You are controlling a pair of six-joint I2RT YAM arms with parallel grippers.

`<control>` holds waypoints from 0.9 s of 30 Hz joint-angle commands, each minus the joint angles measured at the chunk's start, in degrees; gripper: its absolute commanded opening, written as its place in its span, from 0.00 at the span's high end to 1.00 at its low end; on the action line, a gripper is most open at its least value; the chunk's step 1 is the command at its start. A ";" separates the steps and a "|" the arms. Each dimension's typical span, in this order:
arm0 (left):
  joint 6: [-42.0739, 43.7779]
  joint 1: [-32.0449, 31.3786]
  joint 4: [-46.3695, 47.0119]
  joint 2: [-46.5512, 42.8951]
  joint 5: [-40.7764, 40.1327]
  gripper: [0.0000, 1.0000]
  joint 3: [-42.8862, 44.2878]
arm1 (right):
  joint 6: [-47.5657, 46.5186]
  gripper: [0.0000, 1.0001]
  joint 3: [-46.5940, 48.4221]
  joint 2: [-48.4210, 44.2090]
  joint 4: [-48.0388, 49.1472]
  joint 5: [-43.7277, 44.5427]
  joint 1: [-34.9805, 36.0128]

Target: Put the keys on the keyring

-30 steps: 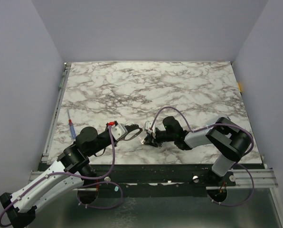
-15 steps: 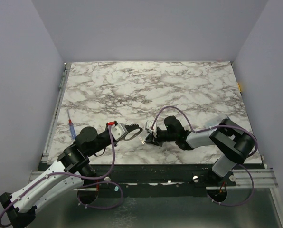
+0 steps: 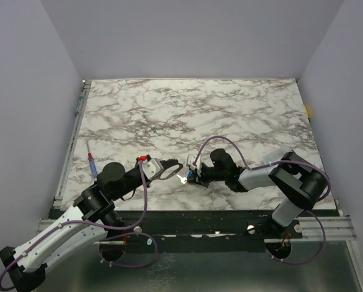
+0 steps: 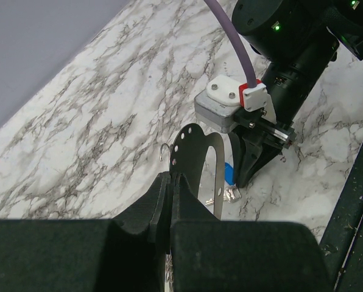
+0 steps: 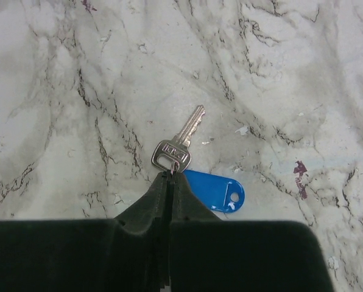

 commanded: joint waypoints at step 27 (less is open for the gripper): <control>-1.05 0.22 4.89 1.67 21.23 1.00 -0.89 | 5.34 0.99 -2.85 -29.01 -8.66 13.04 0.22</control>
